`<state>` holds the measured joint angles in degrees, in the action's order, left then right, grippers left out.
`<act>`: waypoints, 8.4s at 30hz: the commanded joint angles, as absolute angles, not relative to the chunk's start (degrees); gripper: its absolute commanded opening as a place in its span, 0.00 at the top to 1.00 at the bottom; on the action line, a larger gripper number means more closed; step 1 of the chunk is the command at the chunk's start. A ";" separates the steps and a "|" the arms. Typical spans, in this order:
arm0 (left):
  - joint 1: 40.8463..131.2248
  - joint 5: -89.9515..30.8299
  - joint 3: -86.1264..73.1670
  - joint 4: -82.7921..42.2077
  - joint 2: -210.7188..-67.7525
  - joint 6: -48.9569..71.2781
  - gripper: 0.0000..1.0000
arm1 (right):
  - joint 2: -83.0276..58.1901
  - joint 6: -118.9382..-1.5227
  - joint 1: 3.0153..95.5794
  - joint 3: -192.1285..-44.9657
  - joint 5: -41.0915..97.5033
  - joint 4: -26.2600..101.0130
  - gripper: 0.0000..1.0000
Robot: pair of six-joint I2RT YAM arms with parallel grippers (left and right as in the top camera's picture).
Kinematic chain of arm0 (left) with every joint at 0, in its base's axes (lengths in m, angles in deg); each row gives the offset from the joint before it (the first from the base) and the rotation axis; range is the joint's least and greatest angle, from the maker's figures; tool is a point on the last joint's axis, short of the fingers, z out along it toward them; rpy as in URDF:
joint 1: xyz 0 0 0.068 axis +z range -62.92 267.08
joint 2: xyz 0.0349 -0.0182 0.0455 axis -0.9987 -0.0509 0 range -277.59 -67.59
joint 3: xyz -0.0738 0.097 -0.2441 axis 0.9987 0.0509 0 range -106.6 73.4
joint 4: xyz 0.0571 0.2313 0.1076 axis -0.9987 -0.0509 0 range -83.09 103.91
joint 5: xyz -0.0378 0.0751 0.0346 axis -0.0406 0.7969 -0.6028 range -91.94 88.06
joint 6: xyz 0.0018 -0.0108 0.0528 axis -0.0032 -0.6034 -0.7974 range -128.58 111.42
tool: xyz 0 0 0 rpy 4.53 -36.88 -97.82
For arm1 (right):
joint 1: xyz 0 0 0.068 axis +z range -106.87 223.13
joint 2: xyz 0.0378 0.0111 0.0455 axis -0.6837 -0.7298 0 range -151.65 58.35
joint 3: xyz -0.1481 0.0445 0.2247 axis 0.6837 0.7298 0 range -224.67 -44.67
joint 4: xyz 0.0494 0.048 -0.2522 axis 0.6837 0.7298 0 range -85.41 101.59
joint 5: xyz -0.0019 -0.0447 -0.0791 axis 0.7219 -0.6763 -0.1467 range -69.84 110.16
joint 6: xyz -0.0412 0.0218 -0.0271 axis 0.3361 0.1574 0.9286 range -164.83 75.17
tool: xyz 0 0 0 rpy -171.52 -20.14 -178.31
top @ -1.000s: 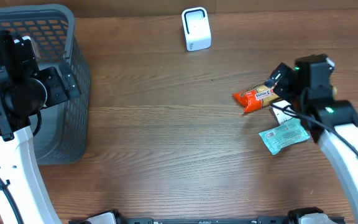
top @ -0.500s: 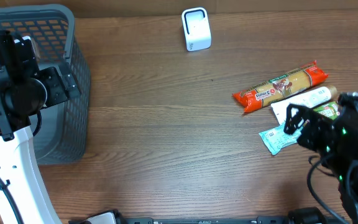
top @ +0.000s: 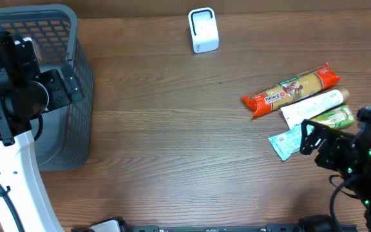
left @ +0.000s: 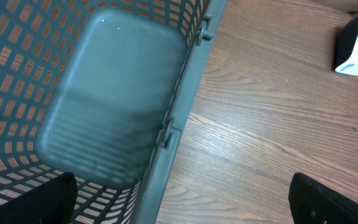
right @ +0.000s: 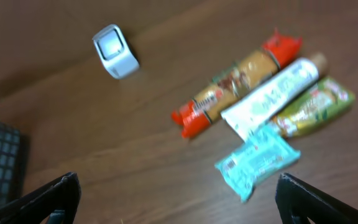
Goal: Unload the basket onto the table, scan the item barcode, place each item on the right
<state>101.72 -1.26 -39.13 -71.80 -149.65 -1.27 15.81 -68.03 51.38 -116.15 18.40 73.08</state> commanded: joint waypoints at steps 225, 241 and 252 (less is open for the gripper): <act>81.92 -1.52 -39.18 -71.60 -118.70 -0.85 0.00 | 58.19 -62.37 49.81 -45.14 13.79 8.60 0.00; 81.92 -1.52 -39.20 -71.78 -117.35 -0.85 0.00 | 58.19 -62.37 49.81 -45.14 13.79 8.60 0.00; 81.89 -11.24 -37.06 -65.53 -116.93 -11.71 0.00 | 58.19 -62.37 49.81 -45.14 13.79 8.60 0.00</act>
<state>82.18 -5.69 -38.81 -66.73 -117.35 -5.00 57.62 -63.01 49.92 -45.73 13.77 8.75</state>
